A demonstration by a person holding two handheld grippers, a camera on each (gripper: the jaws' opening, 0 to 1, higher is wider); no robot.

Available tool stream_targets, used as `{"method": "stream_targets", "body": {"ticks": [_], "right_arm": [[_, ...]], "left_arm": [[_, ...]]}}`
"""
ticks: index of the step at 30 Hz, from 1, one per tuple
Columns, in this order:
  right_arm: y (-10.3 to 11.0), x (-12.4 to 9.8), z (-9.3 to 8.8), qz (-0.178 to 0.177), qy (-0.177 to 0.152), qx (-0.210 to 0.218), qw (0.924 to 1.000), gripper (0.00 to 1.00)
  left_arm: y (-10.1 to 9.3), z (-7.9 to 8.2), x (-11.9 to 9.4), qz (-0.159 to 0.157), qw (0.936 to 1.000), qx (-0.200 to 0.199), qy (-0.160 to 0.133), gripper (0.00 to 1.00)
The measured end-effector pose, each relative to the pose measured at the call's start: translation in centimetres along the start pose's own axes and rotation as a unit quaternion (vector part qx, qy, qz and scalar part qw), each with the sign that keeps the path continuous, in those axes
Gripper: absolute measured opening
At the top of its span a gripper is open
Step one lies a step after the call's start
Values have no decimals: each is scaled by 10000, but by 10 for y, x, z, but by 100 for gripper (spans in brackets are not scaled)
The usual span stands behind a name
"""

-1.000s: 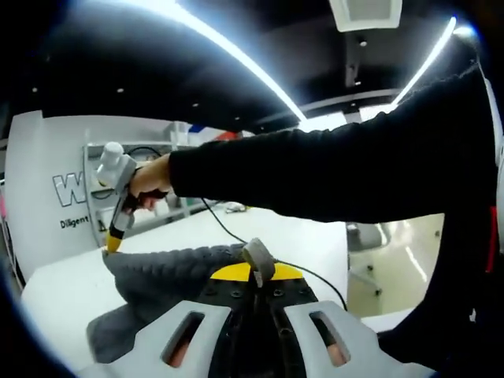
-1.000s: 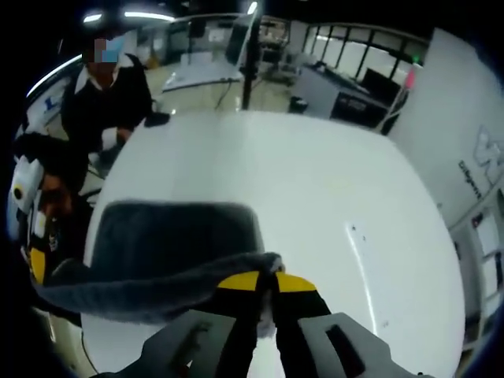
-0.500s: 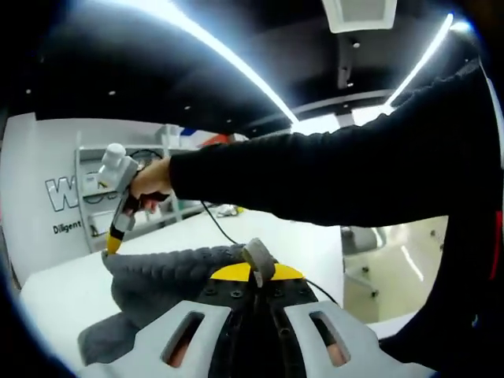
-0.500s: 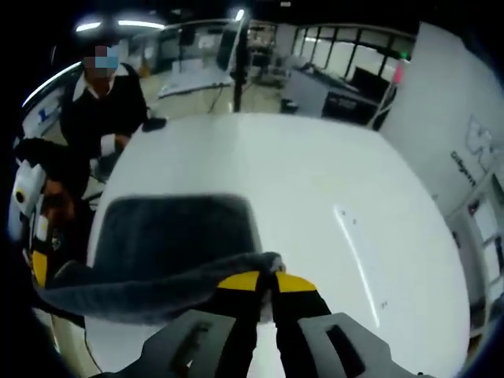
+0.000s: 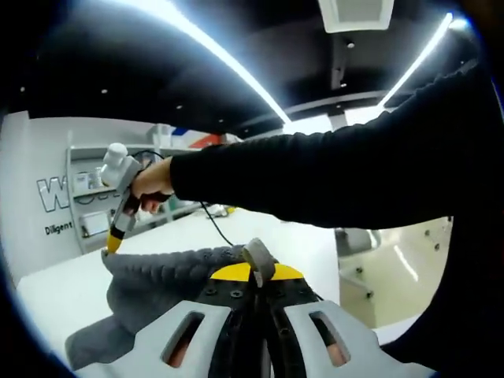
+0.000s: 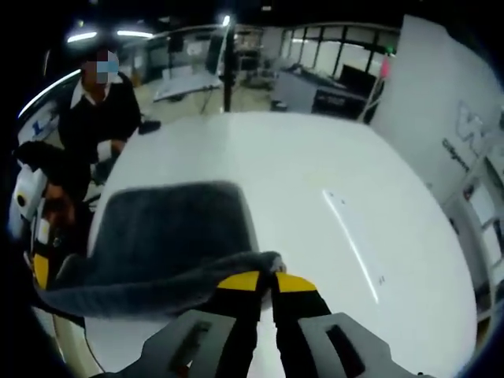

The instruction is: Open the folded towel by lifting each exposed corner and separating the folded layers until the towel lies flat within the target outline without major curled edges

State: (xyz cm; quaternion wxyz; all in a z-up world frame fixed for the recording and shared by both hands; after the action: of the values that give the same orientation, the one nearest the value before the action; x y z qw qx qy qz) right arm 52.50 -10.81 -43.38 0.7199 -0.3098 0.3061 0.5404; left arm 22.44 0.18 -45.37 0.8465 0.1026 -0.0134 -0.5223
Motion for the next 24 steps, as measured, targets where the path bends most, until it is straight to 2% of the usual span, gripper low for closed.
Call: {"method": "stream_targets", "body": {"ticks": [7, 18, 24], "right_arm": [[-3, -4, -15, -42, 1, 114, 9999, 1], [-6, 2, -46, -61, 137, 275, 9995, 1], [-9, 4, -60, -94, 142, 374, 9992, 1]], "left_arm": [[-2, -1, 2, -103, 9999, 3, 26, 0], [-7, -3, 3, -235, 9996, 50, 168, 0], [-5, -14, 3, -315, 9988, 144, 347, 0]]}}
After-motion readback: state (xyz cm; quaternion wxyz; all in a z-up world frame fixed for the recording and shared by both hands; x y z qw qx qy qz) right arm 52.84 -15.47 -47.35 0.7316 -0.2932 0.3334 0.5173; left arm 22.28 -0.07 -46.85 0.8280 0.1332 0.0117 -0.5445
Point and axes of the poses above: the point that each gripper's makers call its tool centre point, and the gripper's own axes: x roughly forward along the fingers, y roughly to its left, z roughly out of its top, the point moved 7 cm from there along -x, roughly backward along the fingers, and after that the axes turned 2 degrees about y, right-handed, at the moved point
